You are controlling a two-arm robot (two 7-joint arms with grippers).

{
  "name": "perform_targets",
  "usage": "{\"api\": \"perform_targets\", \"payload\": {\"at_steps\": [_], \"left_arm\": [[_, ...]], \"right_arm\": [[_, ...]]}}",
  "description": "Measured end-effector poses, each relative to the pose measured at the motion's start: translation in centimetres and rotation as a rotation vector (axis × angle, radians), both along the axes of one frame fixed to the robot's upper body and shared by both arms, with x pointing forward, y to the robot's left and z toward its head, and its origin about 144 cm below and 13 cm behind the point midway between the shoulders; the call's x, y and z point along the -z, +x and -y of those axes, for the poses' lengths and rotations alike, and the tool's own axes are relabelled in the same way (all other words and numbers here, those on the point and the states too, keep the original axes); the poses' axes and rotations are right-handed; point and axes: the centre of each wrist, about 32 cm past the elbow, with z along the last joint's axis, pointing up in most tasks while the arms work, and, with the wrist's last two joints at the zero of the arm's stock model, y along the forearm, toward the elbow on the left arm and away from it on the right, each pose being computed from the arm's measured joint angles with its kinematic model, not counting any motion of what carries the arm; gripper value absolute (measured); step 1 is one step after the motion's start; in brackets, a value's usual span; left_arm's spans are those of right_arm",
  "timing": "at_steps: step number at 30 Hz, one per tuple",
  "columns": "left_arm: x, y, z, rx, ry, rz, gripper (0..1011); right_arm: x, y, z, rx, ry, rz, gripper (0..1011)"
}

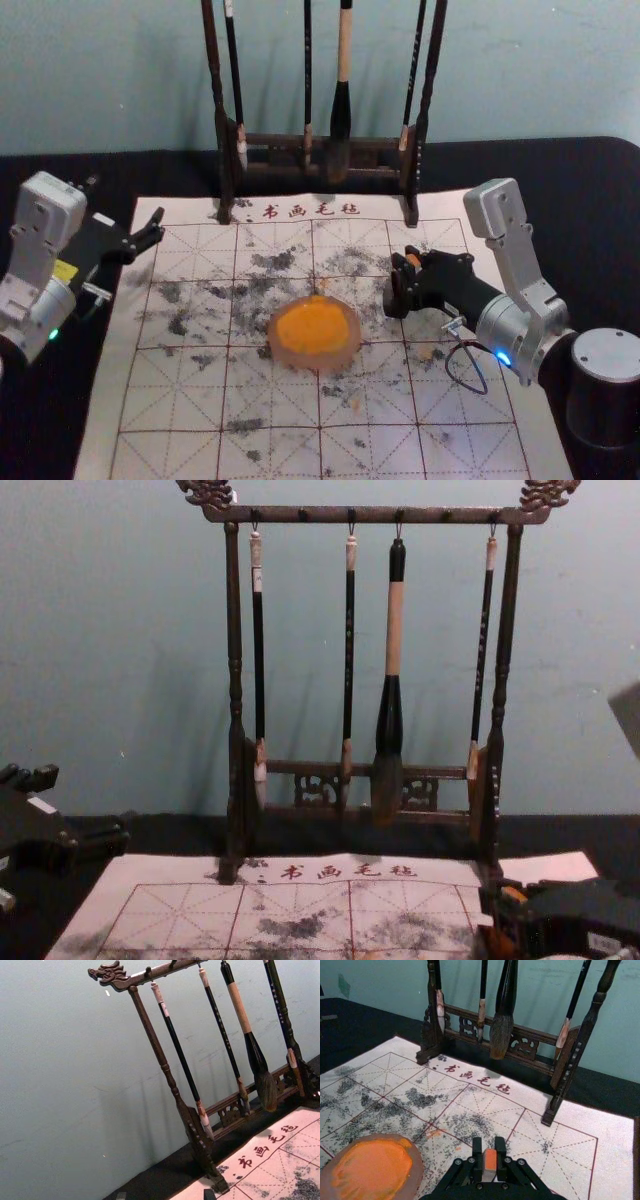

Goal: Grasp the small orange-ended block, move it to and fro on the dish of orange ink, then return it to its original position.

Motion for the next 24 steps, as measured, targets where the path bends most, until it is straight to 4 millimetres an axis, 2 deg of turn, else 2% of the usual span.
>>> {"api": "perform_targets", "payload": {"at_steps": [17, 24], "left_arm": [[0.0, 0.0, 0.0, 0.0, 0.0, 0.0, 1001], [0.0, 0.0, 0.0, 0.0, 0.0, 0.0, 1001]], "right_arm": [[-1.3, -0.7, 0.4, -0.033, 0.102, 0.045, 143], [-2.8, -0.7, 1.4, -0.083, 0.132, 0.112, 143]]}}
